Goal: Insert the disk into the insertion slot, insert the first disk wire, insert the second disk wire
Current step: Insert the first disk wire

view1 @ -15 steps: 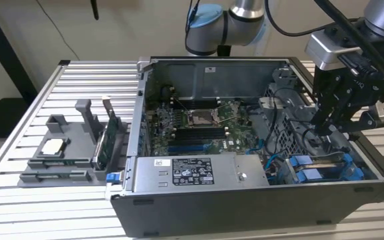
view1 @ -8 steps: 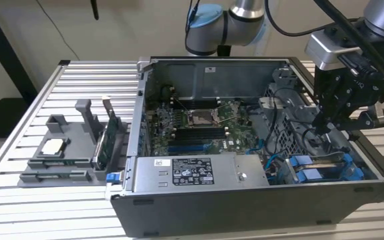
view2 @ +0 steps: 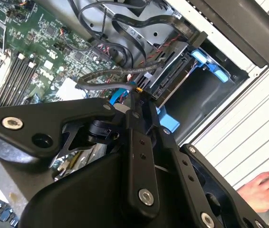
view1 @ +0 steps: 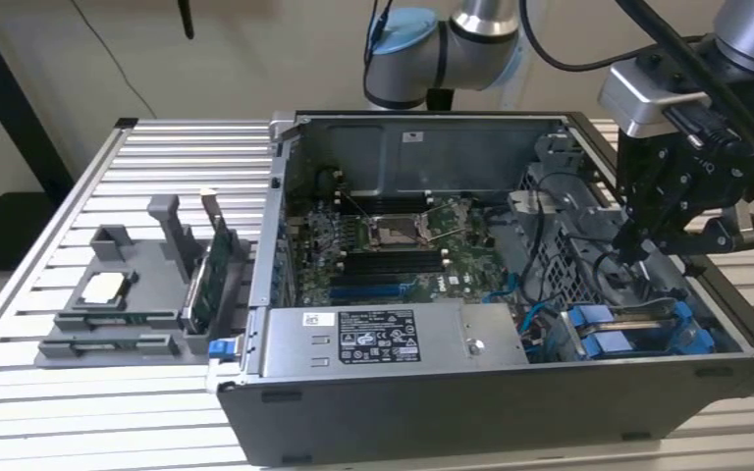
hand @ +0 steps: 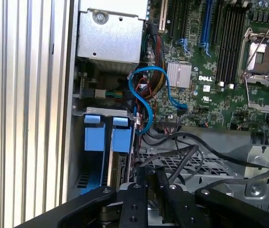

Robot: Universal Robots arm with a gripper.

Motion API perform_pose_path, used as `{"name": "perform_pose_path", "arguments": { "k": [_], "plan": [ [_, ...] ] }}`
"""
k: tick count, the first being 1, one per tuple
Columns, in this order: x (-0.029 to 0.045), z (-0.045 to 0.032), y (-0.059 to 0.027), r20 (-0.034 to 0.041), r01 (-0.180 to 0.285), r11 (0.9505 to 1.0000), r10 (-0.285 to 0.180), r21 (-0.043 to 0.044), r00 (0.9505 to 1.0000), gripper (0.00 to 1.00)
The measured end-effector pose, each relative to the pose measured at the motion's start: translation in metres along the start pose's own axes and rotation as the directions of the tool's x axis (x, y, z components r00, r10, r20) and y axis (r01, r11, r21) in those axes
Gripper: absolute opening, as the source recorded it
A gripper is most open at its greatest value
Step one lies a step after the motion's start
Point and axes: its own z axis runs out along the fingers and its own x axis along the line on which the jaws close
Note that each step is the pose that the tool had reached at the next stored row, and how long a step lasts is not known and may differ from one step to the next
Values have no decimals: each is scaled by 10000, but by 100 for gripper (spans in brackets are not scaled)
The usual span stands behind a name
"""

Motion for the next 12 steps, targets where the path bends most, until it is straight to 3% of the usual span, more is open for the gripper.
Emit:
{"name": "perform_pose_path", "arguments": {
  "k": [7,12],
  "plan": [
    [1,9,-2,4,0,10000,0,0,10000,19],
    [12,50,-49,0,-3,10000,3,-27,10000,19]
  ]
}}
